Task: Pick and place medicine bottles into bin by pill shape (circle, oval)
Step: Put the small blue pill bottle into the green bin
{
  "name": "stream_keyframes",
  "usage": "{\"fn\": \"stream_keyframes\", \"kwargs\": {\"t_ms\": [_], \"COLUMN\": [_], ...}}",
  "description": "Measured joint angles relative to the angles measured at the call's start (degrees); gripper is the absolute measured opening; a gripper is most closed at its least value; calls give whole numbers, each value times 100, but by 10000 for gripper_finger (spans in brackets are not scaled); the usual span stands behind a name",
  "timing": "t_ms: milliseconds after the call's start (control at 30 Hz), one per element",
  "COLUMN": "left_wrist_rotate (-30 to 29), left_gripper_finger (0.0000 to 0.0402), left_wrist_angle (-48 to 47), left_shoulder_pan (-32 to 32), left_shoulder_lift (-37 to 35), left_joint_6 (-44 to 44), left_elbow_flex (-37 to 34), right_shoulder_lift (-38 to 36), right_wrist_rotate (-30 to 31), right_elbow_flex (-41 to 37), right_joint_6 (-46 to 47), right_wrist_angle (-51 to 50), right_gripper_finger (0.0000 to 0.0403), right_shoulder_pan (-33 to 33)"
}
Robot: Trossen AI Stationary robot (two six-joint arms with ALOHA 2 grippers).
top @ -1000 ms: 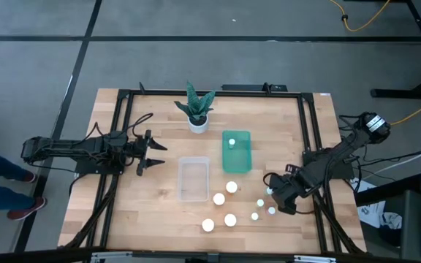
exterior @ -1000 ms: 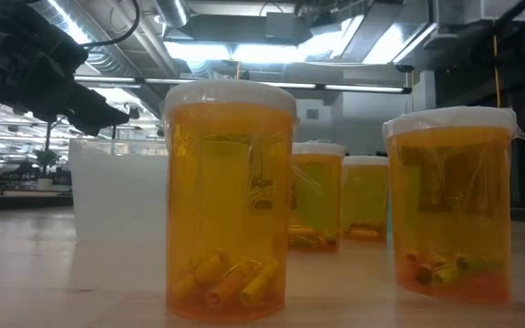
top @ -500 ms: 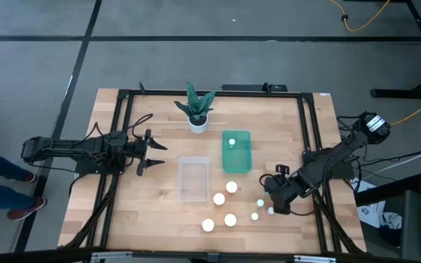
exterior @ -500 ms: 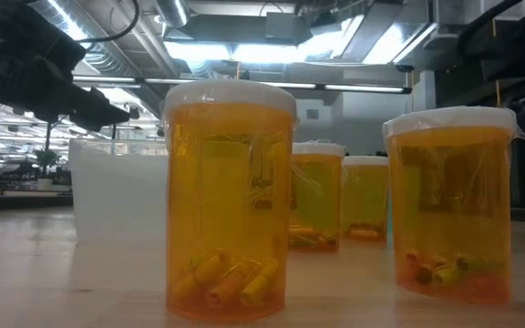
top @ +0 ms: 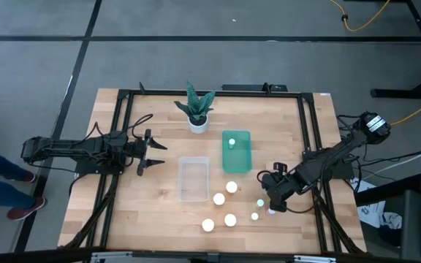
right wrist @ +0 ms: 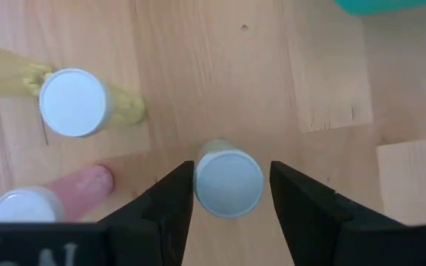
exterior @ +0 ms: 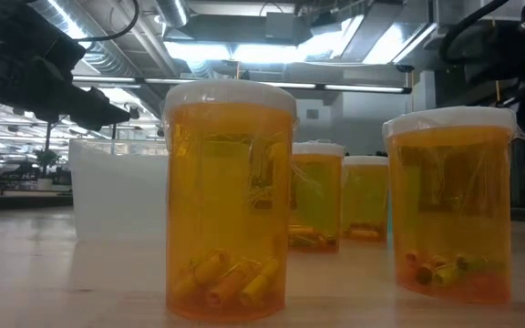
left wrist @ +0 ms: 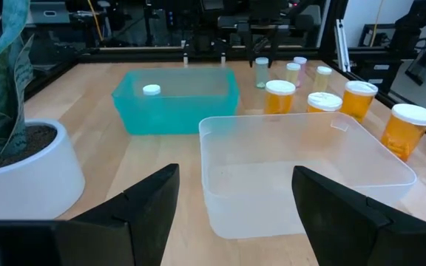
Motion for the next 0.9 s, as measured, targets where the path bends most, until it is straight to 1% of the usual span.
{"fn": "stream_keyframes", "kwargs": {"t_ms": [133,367,467,567,633,767,900], "left_wrist_rotate": [0,2,2,3,4,4,4], "left_gripper_finger": [254,254,254,254,254,254,254], "left_wrist_angle": [0,0,0,1,0,2,2], "left_shoulder_pan": [-1,0,-2,-1,0,0,-2], "left_shoulder_lift": [0,0,-1,-1,0,-1,0], "left_joint_6": [-3,-19,-41,-41,-41,-43,-43], "left_elbow_flex": [0,0,0,0,0,0,0], "right_shoulder_lift": [0,0,0,0,4,4,4], "right_wrist_rotate": [-8,37,128,581,814,1293,2040], "right_elbow_flex": [0,0,0,25,148,585,1129], "right_joint_6": [-1,-17,-107,12,122,194,73], "right_wrist_angle": [-1,-4,-4,-116,-504,-1409,-1914], "right_gripper_finger": [171,116,114,114,116,118,116], "right_shoulder_pan": [0,0,0,-40,-104,-318,-667]}}
